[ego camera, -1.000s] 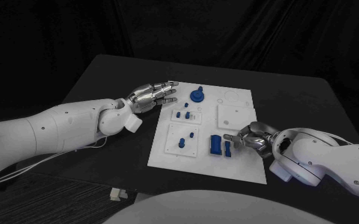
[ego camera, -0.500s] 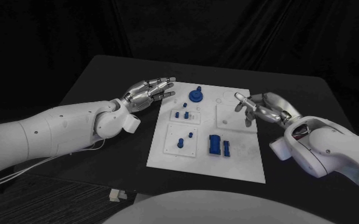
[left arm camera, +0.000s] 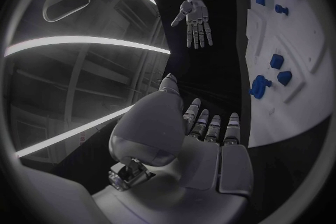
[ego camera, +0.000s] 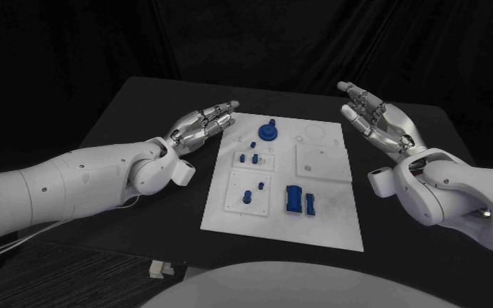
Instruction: Assemble the parts on the task board
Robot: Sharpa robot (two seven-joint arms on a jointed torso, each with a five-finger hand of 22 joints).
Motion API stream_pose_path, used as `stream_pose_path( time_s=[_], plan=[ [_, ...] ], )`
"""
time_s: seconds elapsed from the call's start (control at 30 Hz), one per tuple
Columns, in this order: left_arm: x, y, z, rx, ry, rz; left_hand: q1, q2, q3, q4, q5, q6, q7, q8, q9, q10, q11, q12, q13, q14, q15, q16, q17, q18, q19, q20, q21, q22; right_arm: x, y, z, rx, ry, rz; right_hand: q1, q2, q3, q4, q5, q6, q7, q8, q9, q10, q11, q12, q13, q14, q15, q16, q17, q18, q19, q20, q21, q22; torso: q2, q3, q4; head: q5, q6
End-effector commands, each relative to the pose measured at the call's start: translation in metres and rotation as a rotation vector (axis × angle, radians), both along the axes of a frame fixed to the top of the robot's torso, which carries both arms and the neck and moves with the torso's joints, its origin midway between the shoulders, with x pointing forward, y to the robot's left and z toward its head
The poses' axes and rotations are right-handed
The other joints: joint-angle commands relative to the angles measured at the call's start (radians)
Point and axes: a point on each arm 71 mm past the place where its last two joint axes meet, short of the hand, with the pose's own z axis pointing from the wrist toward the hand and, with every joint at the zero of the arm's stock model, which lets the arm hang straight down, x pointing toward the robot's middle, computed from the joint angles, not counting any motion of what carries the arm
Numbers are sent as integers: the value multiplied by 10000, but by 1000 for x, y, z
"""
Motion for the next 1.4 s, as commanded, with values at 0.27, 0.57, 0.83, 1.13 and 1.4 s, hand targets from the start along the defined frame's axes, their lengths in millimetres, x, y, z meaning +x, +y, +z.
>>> stream_pose_path(
  time_s=[0.27, 0.57, 0.83, 1.13, 1.4],
  plan=[
    [-4, -2, 22, -813, -3385, 439, 33, 47, -23, -10, 251, 10, -76, -241, -14, -69, -108, -165, -17, -4, 10, -35, -12, 161, -10, -219, -55, -73, -2, -1, -5, 268, -885, 438, 221, 609, 349, -9, -51, -354, 103, -368, -592, -118, 35, -74, -423, 2, 143, -43, -18, 399, -2, -175, -35, -32, -9, 4, -16, -29, -2],
    [2, -6, 4, 733, -642, 714, -5952, -746, 1217, -1277, -1082, -1389, 6, -606, -373, -162, 373, -808, -245, -4, -177, -35, -12, -498, -12, -742, -58, -82, 7, 4, -6, 454, -366, -263, -7721, 1062, 1596, -2978, -1335, -2861, 1411, -1581, -1347, -228, 421, -781, -921, 2, -430, -43, -18, -1025, -2, -1909, -35, -32, -53, 45, -64, -112, 240],
    [8, -22, 18, 712, -710, 2207, -8173, -1041, 1659, -1719, -1723, -1903, 6, -606, -373, -162, 373, -1690, -245, -4, -177, -35, -12, -766, -12, -1554, -58, -82, 32, 27, -4, 1731, 617, -1874, -9930, 1062, 1596, -2978, -1335, -2861, 1411, -1581, -1347, -228, 421, -781, -921, 2, -430, -43, -18, -1025, -2, -1909, -35, -32, -227, 200, -259, -434, 1171],
    [12, -44, 42, 675, -331, 4684, -10070, -1814, 2034, -2095, -2271, -2329, 6, -606, -373, -162, 373, -1690, -245, -4, -177, -35, -12, -1623, -12, -1554, -58, -82, 49, 50, -5, 2897, 1804, -3195, -9930, 1062, 1596, -2978, -1335, -2861, 1411, -1581, -1347, -228, 421, -781, -921, 2, -430, -43, -18, -1025, -2, -1909, -35, -32, -461, 407, -519, -865, 2419],
    [10, -55, 55, 682, 127, 6017, -11148, -1814, 2752, -2923, -2582, -3247, 6, -606, -373, -162, 373, -1690, -245, -4, -177, -35, -12, -1623, -12, -1554, -58, -82, 49, 51, -5, 2966, 1883, -3269, -9930, 1062, 1596, -2978, -1335, -2861, 1411, -1581, -1347, -228, 421, -781, -921, 2, -430, -43, -18, -1025, -2, -1909, -35, -32, -518, 457, -583, -970, 2725]
  ],
)
